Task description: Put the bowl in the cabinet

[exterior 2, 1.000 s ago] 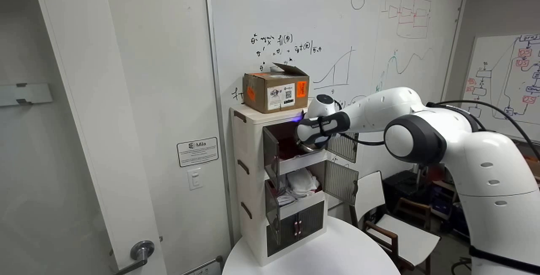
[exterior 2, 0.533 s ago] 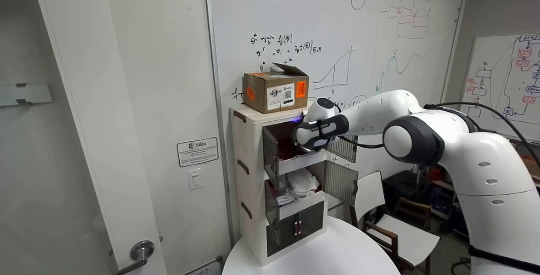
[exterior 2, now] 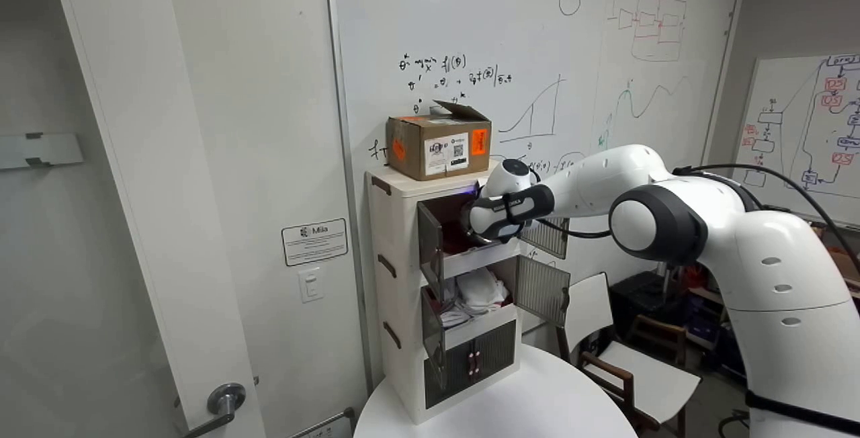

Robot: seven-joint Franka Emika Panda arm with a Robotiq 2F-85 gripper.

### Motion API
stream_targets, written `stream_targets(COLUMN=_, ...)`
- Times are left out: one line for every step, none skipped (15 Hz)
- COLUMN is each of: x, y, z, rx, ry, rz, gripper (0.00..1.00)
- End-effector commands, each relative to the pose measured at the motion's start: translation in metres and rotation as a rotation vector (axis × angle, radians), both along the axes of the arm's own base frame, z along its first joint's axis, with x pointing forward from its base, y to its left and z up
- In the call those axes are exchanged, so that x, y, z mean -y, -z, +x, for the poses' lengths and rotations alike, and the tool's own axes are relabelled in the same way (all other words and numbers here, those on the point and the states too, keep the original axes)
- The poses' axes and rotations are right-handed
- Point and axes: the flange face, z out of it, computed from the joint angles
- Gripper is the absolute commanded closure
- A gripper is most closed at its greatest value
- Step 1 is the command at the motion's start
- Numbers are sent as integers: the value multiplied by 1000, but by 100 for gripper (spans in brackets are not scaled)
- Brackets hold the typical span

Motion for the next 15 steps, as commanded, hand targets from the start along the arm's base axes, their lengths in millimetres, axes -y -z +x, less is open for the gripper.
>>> stream_targets(x=-15, y=39, z=9, rx=-82, ry=-61, rz=-39, gripper=98)
stream_targets(x=-17, y=42, z=10, rx=-90, ry=-75, rz=-59, gripper=98)
stream_targets(x=-18, y=44, z=11, rx=-97, ry=-87, rz=-71, gripper=98)
stream_targets(x=-19, y=47, z=12, rx=-108, ry=-101, rz=-88, gripper=98)
stream_targets(x=-20, y=49, z=13, rx=-113, ry=-113, rz=-102, gripper=98)
stream_targets(x=-21, y=51, z=14, rx=-117, ry=-127, rz=-112, gripper=98)
stream_targets(x=-21, y=52, z=16, rx=-117, ry=-135, rz=-119, gripper=98)
stream_targets(x=-21, y=52, z=17, rx=-119, ry=-141, rz=-120, gripper=98)
stream_targets(x=-21, y=52, z=19, rx=-120, ry=-146, rz=-118, gripper=98)
stream_targets(x=-20, y=51, z=21, rx=-122, ry=-147, rz=-123, gripper=98)
stream_targets(x=-20, y=49, z=23, rx=-124, ry=-143, rz=-127, gripper=98)
stream_targets(x=-19, y=48, z=25, rx=-125, ry=-138, rz=-130, gripper=98)
stream_targets(x=-18, y=47, z=27, rx=-127, ry=-135, rz=-132, gripper=98)
stream_targets(x=-17, y=46, z=29, rx=-132, ry=-128, rz=-134, gripper=98)
stream_targets(x=-16, y=47, z=30, rx=-139, ry=-120, rz=-141, gripper=98)
